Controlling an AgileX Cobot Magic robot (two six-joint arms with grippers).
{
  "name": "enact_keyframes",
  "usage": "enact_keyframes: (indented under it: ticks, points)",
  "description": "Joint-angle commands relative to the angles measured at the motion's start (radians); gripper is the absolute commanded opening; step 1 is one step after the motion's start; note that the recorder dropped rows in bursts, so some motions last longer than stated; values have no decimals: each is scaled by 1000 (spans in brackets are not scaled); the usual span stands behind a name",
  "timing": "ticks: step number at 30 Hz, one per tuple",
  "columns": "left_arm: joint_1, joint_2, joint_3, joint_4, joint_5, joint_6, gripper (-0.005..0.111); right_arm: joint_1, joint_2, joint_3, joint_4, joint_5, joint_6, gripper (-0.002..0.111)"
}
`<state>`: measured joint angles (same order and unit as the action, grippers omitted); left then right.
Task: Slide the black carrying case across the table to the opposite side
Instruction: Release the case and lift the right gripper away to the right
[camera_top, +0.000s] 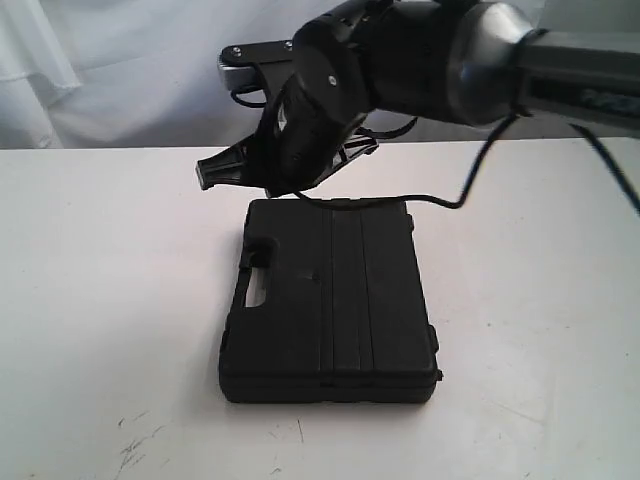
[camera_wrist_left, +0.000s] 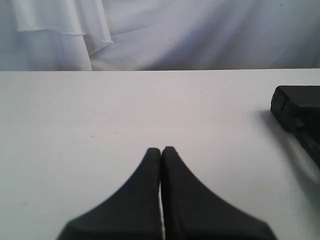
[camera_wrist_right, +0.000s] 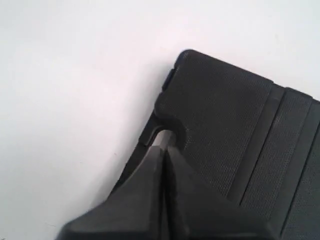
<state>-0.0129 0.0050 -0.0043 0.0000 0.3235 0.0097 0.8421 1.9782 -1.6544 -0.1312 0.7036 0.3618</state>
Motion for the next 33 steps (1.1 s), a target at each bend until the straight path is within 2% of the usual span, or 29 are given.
enact_keyframes:
  ticks: [1,5,9,13,23,27,33]
  points:
    - [3,-5,4,-13,-8,-1,0,4,-176,238,-19,-212,-12,0]
    - [3,-5,4,-13,-8,-1,0,2,-345,399,-19,-263,-12,0]
    - [3,-5,4,-13,-8,1,0,2,-480,469,-21,-284,-12,0]
    - [3,-5,4,-13,-8,1,0,2,-593,485,-19,-204,-12,0]
    - [3,-5,4,-13,-8,-2,0,2,-708,485,-47,-194,-16,0]
    - [3,-5,4,-13,-8,-2,0,2,-736,485,-95,-93,2,0]
    - [3,-5,4,-13,-8,0,0,2,-764,487,-202,121,168,0]
